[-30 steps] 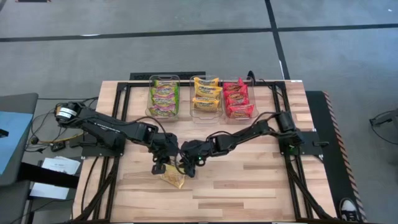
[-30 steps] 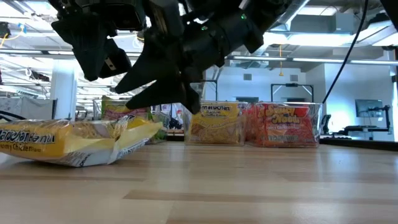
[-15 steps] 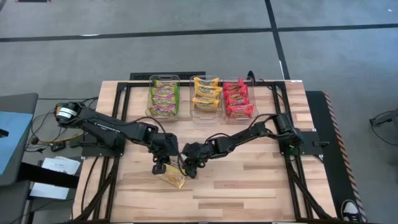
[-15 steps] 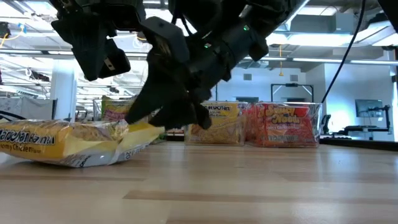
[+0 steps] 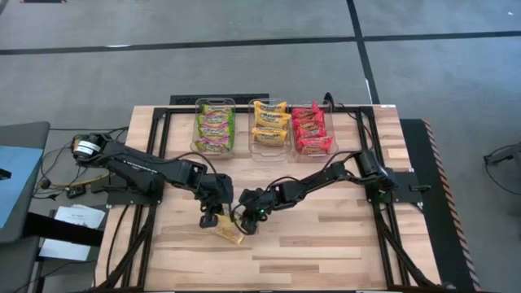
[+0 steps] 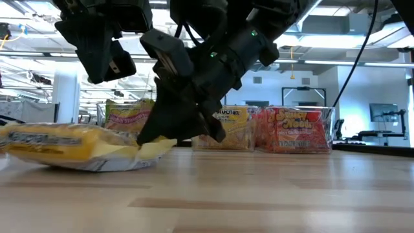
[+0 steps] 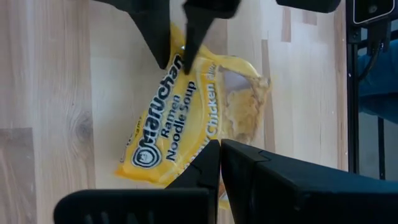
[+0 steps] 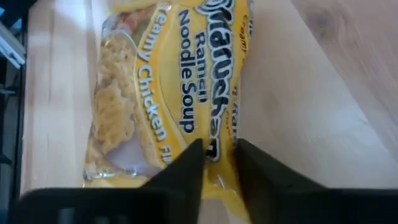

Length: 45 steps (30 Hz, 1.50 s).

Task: Sort Maruchan noodles
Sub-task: Put the yellow noodle pack into the middle transparent bin

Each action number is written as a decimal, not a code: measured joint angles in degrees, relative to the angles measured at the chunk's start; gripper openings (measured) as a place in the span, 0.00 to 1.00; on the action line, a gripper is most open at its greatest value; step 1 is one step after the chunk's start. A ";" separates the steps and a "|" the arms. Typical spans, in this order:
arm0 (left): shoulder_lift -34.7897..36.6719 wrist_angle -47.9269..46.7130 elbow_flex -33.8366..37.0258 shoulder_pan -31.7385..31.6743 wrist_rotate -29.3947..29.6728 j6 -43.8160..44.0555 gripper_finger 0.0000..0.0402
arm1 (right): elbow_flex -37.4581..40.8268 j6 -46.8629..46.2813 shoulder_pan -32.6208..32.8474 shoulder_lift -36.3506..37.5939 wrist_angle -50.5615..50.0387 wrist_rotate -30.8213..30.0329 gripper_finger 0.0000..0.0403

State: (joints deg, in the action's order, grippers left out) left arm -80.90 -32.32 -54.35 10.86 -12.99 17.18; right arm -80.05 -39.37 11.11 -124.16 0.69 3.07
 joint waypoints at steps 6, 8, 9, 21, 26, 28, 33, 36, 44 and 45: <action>0.00 0.20 0.00 -0.63 0.02 -0.17 0.00 | 0.00 1.14 0.04 0.00 -0.49 0.26 0.03; 0.01 0.20 0.00 -1.21 0.06 -0.19 0.00 | 0.00 1.19 0.04 0.00 -0.72 0.82 0.03; 0.00 0.14 0.00 -1.51 0.09 -0.20 0.00 | 0.00 1.22 0.00 0.00 -0.76 1.42 0.03; 0.00 -0.20 0.00 -5.69 0.15 -1.68 0.00 | 0.00 9.87 -1.76 8.23 -11.84 2.51 0.01; 0.00 -0.17 0.00 -7.86 0.15 -3.08 0.00 | -0.05 13.69 -3.34 13.56 -18.77 -0.55 0.01; 0.01 -0.15 0.00 -8.85 0.13 -3.74 0.00 | -0.01 14.87 -4.07 15.57 -21.94 -1.55 0.01; 0.02 -0.15 0.00 -11.30 0.10 -5.06 0.00 | -0.03 18.17 -5.77 20.08 -27.51 -4.15 0.01; 0.01 -0.12 0.00 -12.56 -0.56 -6.18 0.00 | -0.03 20.80 -6.80 22.63 -29.95 -5.89 0.01; 0.00 -0.09 0.00 -15.73 -1.36 -7.76 0.00 | -0.03 28.90 -11.51 30.78 -33.01 -6.01 0.01; 0.01 -0.09 0.00 -16.11 -1.35 -7.96 0.00 | -0.03 30.19 -12.14 31.93 -33.24 -6.02 0.01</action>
State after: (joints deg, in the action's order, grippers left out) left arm -80.89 -32.40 -54.35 -5.25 -14.35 9.22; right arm -80.07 -9.18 -1.03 -92.23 -32.55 -2.95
